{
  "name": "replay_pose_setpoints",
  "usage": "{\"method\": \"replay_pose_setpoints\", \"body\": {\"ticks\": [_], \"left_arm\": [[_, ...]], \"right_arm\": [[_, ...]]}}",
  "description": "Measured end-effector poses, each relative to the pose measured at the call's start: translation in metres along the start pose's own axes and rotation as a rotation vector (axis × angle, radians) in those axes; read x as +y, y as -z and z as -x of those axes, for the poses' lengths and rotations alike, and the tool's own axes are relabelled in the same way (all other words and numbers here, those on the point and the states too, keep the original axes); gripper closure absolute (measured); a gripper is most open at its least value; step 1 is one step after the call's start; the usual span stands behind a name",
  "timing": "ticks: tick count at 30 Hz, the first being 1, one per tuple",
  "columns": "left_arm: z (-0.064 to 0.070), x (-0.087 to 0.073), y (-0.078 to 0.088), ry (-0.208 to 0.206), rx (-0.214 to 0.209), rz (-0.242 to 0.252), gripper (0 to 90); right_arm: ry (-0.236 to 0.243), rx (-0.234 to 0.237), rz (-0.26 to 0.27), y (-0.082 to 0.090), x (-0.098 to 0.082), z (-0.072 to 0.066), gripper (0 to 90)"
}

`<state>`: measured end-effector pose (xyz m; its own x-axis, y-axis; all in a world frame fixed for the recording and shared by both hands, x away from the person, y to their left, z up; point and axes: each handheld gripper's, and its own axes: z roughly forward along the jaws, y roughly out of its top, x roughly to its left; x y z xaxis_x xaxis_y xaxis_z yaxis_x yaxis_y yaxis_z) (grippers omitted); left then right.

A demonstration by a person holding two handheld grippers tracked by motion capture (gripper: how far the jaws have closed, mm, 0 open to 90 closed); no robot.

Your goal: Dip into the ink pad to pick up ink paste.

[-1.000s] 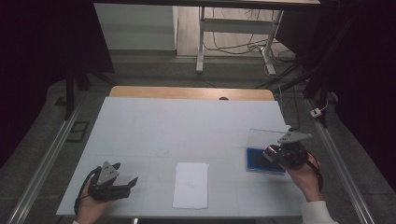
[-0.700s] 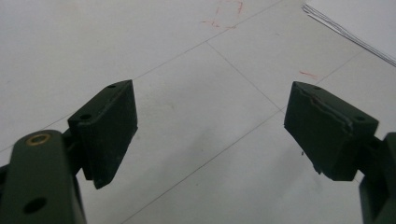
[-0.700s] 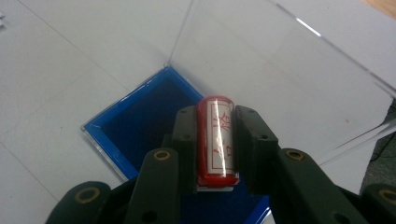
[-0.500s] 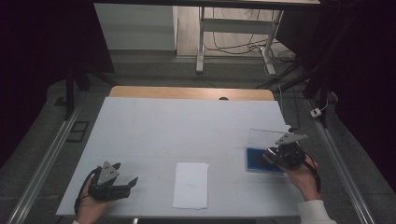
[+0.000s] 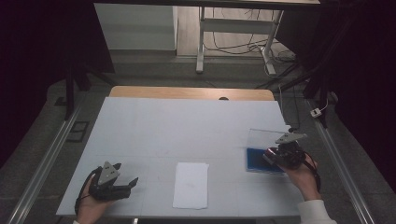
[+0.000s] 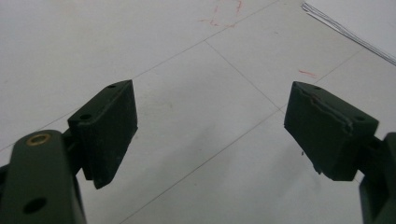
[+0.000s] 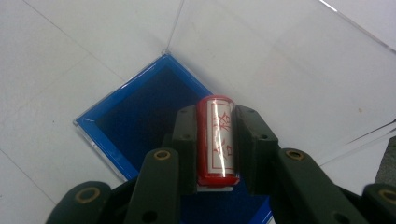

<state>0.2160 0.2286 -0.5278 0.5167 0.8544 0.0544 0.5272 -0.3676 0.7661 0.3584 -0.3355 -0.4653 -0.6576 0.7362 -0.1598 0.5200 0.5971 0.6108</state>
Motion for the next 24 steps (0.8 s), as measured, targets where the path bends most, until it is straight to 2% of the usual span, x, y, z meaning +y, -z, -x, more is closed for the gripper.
{"method": "replay_pose_setpoints", "body": {"ticks": [7,14,24], "left_arm": [[0.0001,0.0,0.0003,0.0,0.0,0.001,17.4],[0.0006,0.0002,0.0014,0.0,0.003,0.004,17.4],[0.0007,0.0003,0.0022,0.002,0.009,0.01,17.4]], "right_arm": [[0.003,0.001,-0.018,-0.0023,0.0002,0.0006,70.3],[-0.027,0.014,-0.006,-0.004,-0.0028,0.0025,70.6],[-0.023,0.017,-0.007,-0.0046,-0.0038,0.0027,70.9]]}}
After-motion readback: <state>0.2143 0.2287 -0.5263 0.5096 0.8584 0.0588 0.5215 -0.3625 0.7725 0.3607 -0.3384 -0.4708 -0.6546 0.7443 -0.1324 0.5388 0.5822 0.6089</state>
